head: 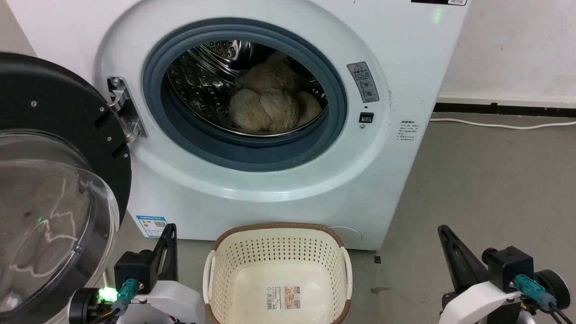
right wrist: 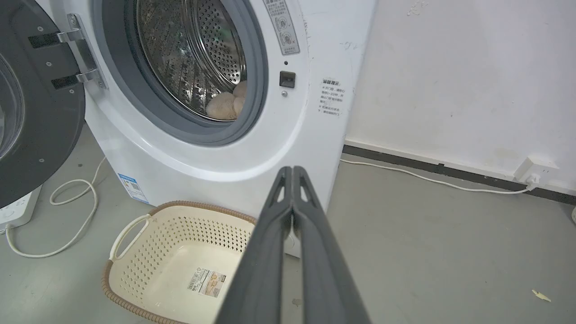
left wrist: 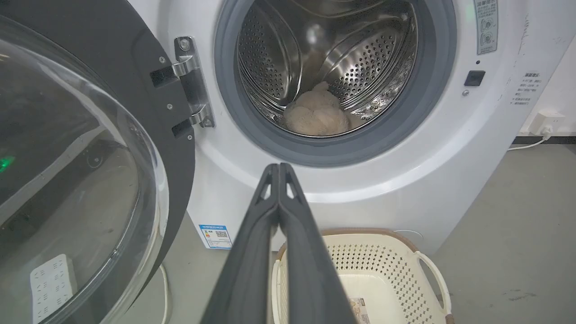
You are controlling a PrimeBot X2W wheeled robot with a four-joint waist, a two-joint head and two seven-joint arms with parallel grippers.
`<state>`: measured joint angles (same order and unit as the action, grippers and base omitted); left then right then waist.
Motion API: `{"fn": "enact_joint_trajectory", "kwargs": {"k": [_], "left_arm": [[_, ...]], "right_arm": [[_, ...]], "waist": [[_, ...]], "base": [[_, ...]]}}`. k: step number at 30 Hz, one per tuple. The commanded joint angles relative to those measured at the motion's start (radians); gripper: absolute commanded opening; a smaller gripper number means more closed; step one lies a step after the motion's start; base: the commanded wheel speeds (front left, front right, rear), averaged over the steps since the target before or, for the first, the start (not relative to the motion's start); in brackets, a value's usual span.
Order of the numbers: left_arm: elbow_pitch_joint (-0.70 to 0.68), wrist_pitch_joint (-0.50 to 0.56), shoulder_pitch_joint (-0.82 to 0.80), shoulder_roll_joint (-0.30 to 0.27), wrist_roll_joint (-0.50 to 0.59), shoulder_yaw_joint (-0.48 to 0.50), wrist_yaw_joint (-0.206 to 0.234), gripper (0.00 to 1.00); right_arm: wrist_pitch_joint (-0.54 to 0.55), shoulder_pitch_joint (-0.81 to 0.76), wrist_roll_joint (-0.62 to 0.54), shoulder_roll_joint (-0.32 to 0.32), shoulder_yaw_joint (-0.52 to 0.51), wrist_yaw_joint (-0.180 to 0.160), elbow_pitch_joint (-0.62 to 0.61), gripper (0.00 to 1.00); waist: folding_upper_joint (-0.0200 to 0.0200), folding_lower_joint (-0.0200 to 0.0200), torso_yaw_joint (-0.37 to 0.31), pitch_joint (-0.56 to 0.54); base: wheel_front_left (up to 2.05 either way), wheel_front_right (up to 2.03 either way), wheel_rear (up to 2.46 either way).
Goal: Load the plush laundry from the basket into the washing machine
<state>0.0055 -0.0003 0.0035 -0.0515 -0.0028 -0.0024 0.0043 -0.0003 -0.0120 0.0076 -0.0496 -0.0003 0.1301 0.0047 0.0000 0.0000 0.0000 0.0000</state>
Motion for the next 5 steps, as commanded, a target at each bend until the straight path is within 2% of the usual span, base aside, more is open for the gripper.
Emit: {"fn": "enact_joint_trajectory", "kwargs": {"k": [1, 5], "left_arm": [[-0.005, 0.000, -0.003, 0.001, 0.003, 0.002, -0.004, 0.00], [-0.005, 0.000, -0.003, 0.001, 0.003, 0.002, -0.004, 0.00]], "right_arm": [[0.000, 0.012, -0.008, -0.001, 0.000, 0.001, -0.005, 0.00], [0.000, 0.012, -0.008, -0.001, 0.000, 0.001, -0.005, 0.00]], "waist": [[0.0000, 0.0000, 0.000, 0.000], [0.0000, 0.0000, 0.000, 0.000]], "base": [[0.00, 0.00, 0.00], [0.00, 0.00, 0.00]]}}
